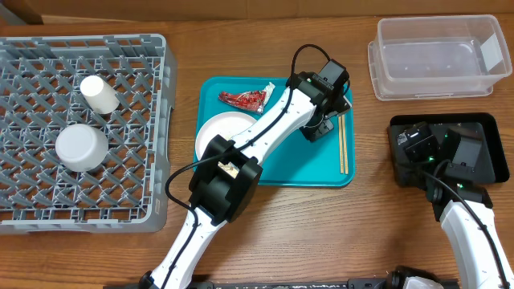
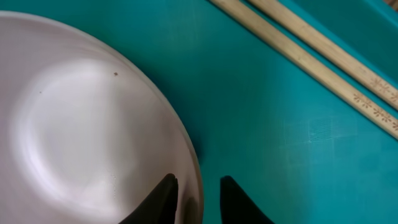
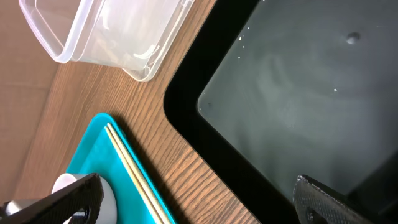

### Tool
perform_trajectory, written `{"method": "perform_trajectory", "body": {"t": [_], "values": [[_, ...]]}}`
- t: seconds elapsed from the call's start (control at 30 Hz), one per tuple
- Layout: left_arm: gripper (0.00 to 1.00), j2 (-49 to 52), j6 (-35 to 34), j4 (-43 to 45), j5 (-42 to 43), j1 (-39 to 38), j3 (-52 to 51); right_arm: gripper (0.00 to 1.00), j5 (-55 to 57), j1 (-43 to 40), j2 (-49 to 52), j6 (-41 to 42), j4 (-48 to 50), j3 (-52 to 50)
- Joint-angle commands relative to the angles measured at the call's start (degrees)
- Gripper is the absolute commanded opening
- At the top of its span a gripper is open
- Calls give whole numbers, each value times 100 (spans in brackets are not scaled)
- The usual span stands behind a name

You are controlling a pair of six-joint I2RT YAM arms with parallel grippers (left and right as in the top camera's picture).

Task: Sort waste into correct bins and load items into the dishwasher
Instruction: 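Move the left gripper to the pink saucer and grasp its rim, then lift the pink saucer and carry it over the dish rack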

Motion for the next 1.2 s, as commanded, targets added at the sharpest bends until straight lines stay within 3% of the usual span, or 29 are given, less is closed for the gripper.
{"method": "perform_trajectory", "body": {"t": [0.0,0.03,0.27,0.57,0.67,0.8,0.93,1.17], "values": [[14,-48,-79,-22,48,-9,42,100,-11,-13,-57,2,31,142],[4,-48,-131,-28,48,-9,42,100,-11,-13,-57,2,31,142],[4,-197,-713,-352,50,-4,334,100,-11,-13,-57,2,31,142],[4,-977,-1620,-1687,79,245,2186,100,-11,-13,-57,2,33,142],[4,-1447,-1989,-1996,667,584,2643,100,-11,-11,-57,2,31,142],[4,-2164,-2164,-2260,1683,1419,2750,100,-11,-11,-57,2,31,142],[4,-2592,-2398,-2780,2179,2782,2750,100,-11,-11,-57,2,33,142],[4,-2479,-2304,-3685,2879,5252,2675,100,-11,-13,-57,2,31,142]]}}
